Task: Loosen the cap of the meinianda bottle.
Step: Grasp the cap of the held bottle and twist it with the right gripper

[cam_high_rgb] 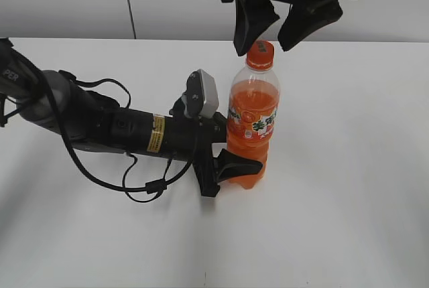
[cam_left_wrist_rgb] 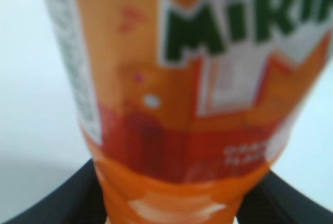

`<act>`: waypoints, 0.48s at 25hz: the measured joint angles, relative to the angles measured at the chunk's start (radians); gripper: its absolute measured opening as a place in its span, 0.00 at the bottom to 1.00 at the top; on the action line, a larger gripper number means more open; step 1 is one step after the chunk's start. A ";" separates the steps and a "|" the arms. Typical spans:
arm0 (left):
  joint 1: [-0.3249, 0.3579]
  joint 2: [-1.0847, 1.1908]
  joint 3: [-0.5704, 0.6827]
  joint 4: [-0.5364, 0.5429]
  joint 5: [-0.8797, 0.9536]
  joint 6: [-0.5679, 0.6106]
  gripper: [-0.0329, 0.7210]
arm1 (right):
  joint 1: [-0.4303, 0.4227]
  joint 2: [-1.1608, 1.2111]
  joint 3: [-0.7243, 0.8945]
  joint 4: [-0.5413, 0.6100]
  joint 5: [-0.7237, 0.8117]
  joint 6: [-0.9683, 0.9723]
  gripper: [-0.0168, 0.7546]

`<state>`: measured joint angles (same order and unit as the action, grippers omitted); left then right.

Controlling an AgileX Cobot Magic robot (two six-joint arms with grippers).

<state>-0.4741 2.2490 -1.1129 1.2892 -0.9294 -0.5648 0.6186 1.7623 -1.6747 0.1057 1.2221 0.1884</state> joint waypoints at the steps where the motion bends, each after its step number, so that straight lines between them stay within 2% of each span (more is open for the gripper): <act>1: 0.000 0.000 0.000 0.000 0.000 0.000 0.59 | 0.000 0.004 0.000 -0.003 0.000 0.000 0.64; 5: 0.000 0.000 0.000 0.000 0.000 0.000 0.59 | 0.000 0.017 0.000 -0.005 0.000 0.000 0.61; 12: 0.000 0.000 0.000 0.000 0.000 0.000 0.59 | 0.000 0.024 0.000 -0.005 0.000 -0.001 0.48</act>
<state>-0.4741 2.2490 -1.1129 1.2892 -0.9294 -0.5648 0.6186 1.7867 -1.6747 0.1005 1.2221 0.1873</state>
